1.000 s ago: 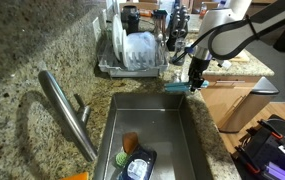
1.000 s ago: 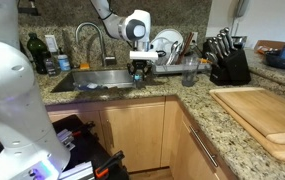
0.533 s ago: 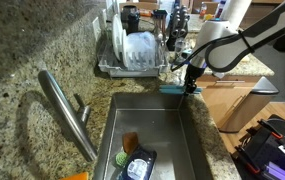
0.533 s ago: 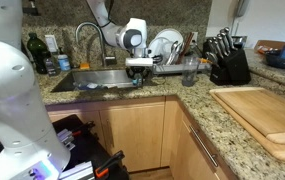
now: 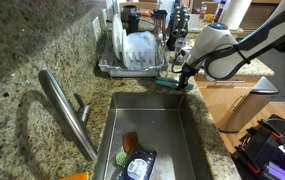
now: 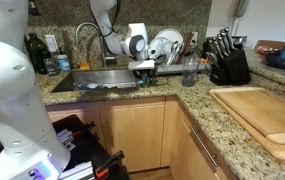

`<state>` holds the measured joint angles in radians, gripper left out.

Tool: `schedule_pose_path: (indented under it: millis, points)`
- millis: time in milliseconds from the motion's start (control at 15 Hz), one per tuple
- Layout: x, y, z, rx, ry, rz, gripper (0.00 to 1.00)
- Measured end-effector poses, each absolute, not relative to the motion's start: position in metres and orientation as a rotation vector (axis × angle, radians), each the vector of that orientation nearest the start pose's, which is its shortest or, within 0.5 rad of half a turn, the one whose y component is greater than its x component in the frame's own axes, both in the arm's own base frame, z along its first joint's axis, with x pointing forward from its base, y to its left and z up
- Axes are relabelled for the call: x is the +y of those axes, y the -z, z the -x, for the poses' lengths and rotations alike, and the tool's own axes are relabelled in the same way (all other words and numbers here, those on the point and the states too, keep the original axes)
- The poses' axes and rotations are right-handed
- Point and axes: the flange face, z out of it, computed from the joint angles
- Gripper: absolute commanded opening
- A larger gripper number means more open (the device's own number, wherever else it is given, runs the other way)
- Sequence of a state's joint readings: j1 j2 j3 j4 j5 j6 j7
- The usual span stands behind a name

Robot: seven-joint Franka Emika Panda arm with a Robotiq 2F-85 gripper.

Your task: Remove the can opener from the top of the chopping board and move it to the left side of the counter

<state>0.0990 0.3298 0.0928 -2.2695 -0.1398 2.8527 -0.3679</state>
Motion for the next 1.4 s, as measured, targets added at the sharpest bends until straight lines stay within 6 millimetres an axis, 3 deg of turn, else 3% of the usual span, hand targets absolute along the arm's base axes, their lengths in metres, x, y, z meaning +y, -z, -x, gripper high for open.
schedule_pose_path:
  millis: [67, 133, 267, 400, 667, 1000, 1200, 1400]
  points:
    - [0.107, -0.240, -0.553, -1.068, 0.410, 3.011, 0.28]
    - [0.105, -0.242, -0.555, -1.105, 0.413, 3.030, 0.78]
    - [0.100, -0.246, -0.559, -1.116, 0.365, 3.086, 0.85]
    - [0.081, -0.249, -0.567, -1.024, 0.267, 3.167, 0.98]
    - [0.056, -0.253, -0.575, -0.896, 0.009, 3.260, 1.00]
    - [0.061, -0.265, -0.567, -0.835, -0.428, 3.140, 1.00]
    - [0.074, -0.299, -0.555, -0.928, -0.601, 2.966, 1.00]
    - [0.075, -0.354, -0.541, -0.983, -0.631, 2.862, 1.00]
